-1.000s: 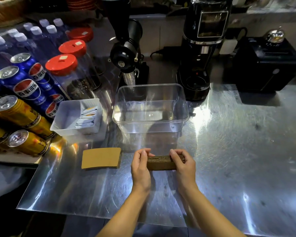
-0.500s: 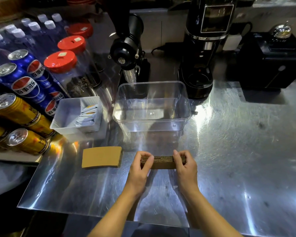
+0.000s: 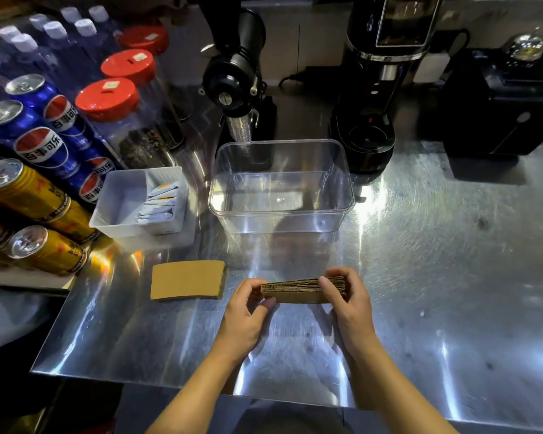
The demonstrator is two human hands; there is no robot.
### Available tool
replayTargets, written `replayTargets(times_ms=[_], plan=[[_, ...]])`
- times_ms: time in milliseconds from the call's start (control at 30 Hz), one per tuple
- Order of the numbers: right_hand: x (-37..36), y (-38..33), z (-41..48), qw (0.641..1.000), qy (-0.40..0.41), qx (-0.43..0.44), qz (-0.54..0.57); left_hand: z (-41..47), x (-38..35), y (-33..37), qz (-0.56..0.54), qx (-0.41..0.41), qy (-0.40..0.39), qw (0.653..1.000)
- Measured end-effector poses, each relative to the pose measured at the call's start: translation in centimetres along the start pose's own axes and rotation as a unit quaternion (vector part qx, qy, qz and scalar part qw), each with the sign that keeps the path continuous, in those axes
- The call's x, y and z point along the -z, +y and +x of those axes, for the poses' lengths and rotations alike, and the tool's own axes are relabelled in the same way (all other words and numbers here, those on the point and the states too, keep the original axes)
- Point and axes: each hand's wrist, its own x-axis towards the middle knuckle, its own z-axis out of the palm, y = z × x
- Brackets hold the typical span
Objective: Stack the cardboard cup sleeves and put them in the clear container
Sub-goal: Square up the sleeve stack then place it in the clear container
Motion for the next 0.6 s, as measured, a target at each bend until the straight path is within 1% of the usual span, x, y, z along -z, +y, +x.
replayTargets(times_ms=[100, 200, 300, 433, 600], plan=[[1.3, 0.4, -0.6, 0.999, -0.043, 0.008, -0.002, 0.1, 0.0, -0.1, -0.005, 0.002, -0.004, 1.000], [2.3, 0.6, -1.0, 0.998, -0.045, 0.023, -0.042, 0.1, 0.0, -0.1, -0.005, 0.002, -0.004, 1.000], [2.7, 1.1, -1.0, 0.997, -0.031, 0.027, -0.068, 0.1, 0.0, 0.0, -0.005, 0.004, -0.001, 1.000], [2.7, 1.4, -1.1, 0.999, -0.012, 0.009, -0.049, 0.1, 0.0, 0.0, -0.006, 0.009, 0.000, 1.000], [2.2, 0.7, -1.2, 0.996, 0.022, 0.029, -0.085, 0.3, 0.2, 0.7, 0.002, 0.007, 0.016, 1.000]])
